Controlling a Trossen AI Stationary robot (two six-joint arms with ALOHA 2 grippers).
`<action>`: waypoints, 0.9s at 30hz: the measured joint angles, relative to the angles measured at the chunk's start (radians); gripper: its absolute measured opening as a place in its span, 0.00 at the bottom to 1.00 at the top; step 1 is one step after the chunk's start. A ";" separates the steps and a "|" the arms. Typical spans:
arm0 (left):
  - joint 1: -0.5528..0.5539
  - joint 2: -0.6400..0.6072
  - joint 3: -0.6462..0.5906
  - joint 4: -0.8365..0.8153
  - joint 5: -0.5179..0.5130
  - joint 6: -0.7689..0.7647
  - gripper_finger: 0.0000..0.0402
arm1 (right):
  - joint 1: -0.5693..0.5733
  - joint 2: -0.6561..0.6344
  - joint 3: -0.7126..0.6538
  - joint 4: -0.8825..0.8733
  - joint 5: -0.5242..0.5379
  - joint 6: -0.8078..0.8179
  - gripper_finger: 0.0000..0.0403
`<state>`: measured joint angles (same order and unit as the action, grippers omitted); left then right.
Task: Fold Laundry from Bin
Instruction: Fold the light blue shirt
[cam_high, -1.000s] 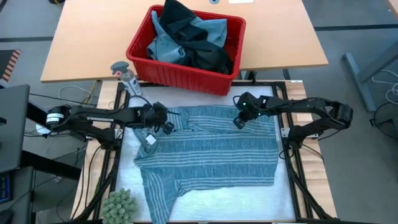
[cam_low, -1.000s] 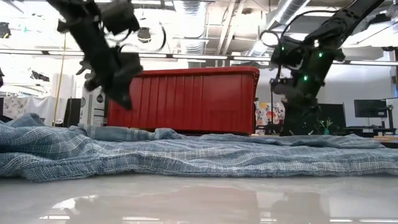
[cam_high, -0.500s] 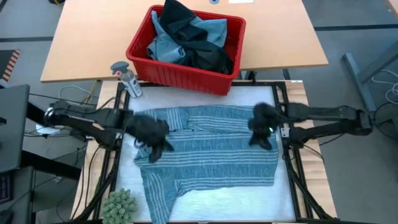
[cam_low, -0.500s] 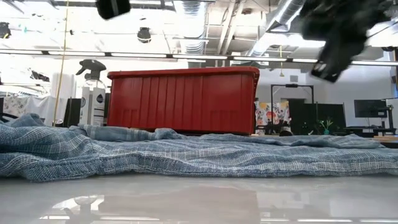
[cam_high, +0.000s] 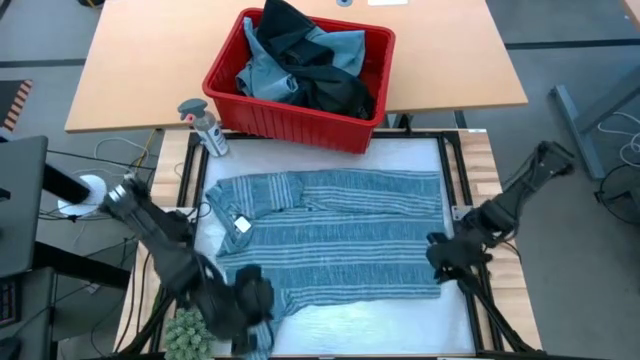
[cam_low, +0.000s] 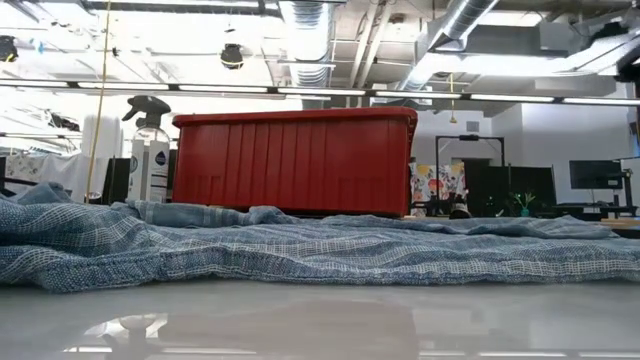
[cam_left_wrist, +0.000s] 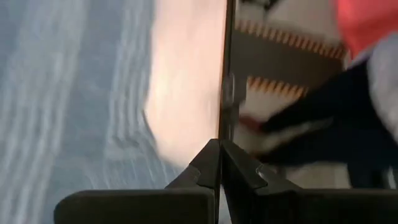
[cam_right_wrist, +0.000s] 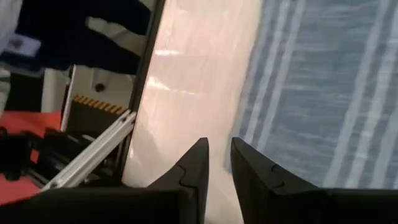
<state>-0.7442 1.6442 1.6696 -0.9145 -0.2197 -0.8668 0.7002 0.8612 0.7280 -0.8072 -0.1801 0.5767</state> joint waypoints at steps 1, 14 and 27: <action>-0.016 0.039 0.030 -0.027 0.013 -0.014 0.00 | 0.034 0.005 0.000 0.001 0.025 0.019 0.26; -0.130 0.223 0.100 -0.046 0.156 0.122 0.11 | 0.203 0.253 0.000 0.077 0.261 0.238 0.66; -0.153 0.298 0.042 -0.039 0.068 0.244 0.50 | 0.203 0.460 0.000 0.201 0.260 0.235 0.67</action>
<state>-0.8972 1.9420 1.7115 -0.9532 -0.1514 -0.6230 0.9030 1.3216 0.7280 -0.6059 0.0802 0.8120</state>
